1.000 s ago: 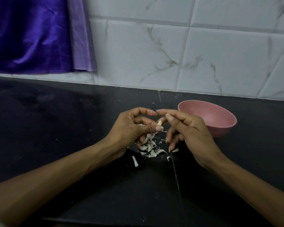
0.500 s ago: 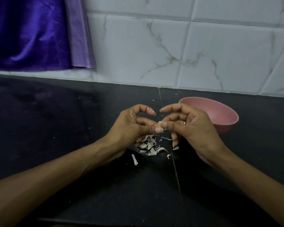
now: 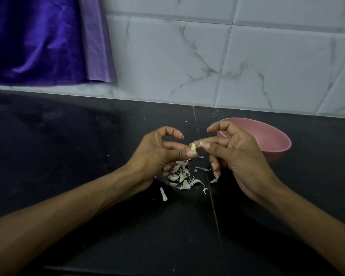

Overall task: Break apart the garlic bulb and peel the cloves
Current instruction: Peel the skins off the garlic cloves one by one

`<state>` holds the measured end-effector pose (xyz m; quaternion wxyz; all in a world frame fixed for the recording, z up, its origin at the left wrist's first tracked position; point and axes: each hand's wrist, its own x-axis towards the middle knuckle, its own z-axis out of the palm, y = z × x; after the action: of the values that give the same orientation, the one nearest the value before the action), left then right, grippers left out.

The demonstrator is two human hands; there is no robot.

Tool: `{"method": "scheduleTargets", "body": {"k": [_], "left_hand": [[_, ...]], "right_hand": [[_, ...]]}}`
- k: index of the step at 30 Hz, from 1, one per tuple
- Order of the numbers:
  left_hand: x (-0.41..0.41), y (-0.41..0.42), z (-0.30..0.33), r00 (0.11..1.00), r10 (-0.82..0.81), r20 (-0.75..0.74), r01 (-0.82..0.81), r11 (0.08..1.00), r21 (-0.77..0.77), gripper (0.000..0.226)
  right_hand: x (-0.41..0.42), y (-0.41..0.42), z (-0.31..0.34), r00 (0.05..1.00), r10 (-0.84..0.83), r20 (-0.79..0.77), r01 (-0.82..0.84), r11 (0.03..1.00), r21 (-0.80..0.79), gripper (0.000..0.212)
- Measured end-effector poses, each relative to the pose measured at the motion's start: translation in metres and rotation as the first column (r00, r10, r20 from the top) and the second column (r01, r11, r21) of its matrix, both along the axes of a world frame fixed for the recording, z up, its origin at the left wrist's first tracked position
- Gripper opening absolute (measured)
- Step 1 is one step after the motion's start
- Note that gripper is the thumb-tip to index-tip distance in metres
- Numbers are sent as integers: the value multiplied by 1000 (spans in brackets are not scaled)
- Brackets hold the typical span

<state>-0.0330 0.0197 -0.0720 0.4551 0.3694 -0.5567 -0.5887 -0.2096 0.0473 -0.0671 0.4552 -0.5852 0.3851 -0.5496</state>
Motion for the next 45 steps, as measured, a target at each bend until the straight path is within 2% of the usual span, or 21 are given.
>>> {"method": "scheduleTargets", "body": {"k": [4,14,27,38,45], "left_hand": [[0,0,0,1000,12,5,-12,1000,-6,50],[1,0,-1,1000,20,-3,-20,1000,-7,53],[-1,-1,-2,1000,20,0,-20,1000,12,49],[-1,-2,-2,1000,13,-25,-13,1000,15,49],[-1,-3,-1,998,26,-61,-26,1000,0,51]], "right_hand": [[1,2,2,999,-14,-51,13,1000,-19,33],[1,2,2,997,-13,-79,11,1000,-28,39],[0,2,2,995,-25,-96,22,999,-35,35],[0,1,1,996,-7,-91,3,999,-43,43],[-5,-3,-2,981,-142,-136,124,984,-129,27]]}}
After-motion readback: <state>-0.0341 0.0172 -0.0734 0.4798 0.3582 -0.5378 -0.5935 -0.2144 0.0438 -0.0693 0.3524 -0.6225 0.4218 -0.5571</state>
